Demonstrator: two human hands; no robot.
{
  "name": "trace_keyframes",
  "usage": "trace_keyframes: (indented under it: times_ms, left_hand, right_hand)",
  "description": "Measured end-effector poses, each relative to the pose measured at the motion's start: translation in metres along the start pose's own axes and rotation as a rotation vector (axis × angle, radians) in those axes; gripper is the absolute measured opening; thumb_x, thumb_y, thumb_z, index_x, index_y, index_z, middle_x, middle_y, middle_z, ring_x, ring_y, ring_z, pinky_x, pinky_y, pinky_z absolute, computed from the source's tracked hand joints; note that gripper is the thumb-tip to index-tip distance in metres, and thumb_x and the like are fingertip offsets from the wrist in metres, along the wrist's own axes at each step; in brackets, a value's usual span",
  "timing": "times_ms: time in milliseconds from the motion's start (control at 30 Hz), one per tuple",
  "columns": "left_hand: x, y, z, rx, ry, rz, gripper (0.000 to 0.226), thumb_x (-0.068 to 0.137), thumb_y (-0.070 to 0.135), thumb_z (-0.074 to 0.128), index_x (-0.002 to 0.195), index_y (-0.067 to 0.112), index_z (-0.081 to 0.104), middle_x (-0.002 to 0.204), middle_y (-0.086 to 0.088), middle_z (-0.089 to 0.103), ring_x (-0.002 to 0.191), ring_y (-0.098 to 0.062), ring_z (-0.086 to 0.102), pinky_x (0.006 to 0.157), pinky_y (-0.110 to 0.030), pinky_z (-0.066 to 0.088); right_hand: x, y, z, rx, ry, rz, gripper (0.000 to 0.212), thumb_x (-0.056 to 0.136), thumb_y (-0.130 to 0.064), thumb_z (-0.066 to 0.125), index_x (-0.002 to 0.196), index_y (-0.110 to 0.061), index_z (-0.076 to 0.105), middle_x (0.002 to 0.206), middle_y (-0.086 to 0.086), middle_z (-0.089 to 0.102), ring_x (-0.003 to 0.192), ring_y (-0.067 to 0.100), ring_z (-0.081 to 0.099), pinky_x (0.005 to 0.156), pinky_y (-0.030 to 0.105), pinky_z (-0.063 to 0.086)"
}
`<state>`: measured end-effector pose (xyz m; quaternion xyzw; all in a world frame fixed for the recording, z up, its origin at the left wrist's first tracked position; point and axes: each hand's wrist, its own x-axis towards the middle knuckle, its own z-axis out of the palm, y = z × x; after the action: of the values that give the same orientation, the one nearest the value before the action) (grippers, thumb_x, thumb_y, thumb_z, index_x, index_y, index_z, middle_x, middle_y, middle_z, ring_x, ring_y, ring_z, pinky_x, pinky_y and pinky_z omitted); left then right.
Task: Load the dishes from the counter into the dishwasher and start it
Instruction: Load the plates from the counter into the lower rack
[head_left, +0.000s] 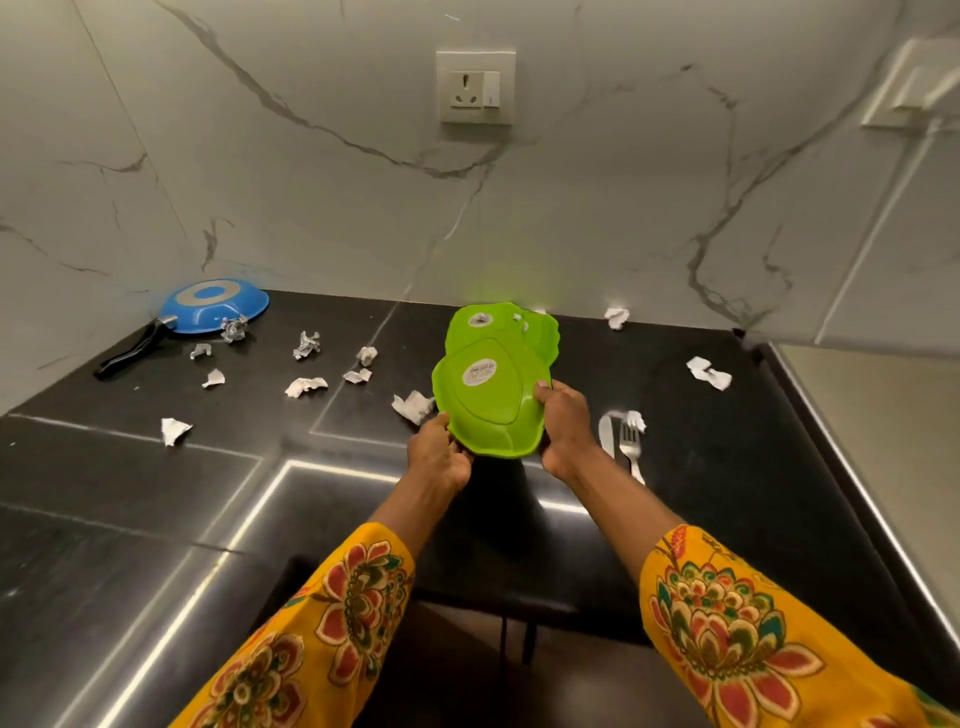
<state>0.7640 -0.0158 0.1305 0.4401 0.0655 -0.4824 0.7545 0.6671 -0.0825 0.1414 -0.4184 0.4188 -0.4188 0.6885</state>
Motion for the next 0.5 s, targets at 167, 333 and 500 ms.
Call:
trace_keyframes:
  times_ms: [167,333,500]
  left_hand:
    - [-0.047,-0.040,-0.007,0.064,-0.042,-0.077,0.022,0.099,0.010,0.040,0.082,0.009,0.054,0.139,-0.014,0.050,0.077,-0.020,0.058,0.086,-0.037,0.044]
    - [-0.084,-0.074,-0.006,0.137,-0.114,-0.167,0.024,0.100,0.016,0.038,0.084,0.011,0.054,0.138,-0.012,0.051,0.088,-0.022,0.059,0.090,-0.035,0.042]
    - [-0.114,-0.110,0.002,0.192,-0.143,-0.223,0.022,0.098,0.012,0.041,0.082,0.007,0.055,0.127,-0.014,0.056,0.074,-0.018,0.056,0.088,-0.037,0.045]
  right_hand:
    - [-0.052,0.004,-0.058,0.021,0.087,-0.001,0.026,0.096,-0.003,0.044,0.081,-0.015,0.062,0.086,0.008,0.065,0.080,0.024,0.061,0.088,0.044,0.049]
    - [-0.098,0.001,-0.119,0.047,0.139,0.023,0.027,0.096,-0.001,0.040,0.089,-0.012,0.063,0.084,0.007,0.065,0.076,0.021,0.061,0.074,0.033,0.051]
    - [-0.140,-0.001,-0.180,0.034,0.283,0.014,0.026,0.096,-0.002,0.042,0.111,-0.005,0.063,0.087,0.006,0.067,0.081,0.023,0.062,0.089,0.043,0.050]
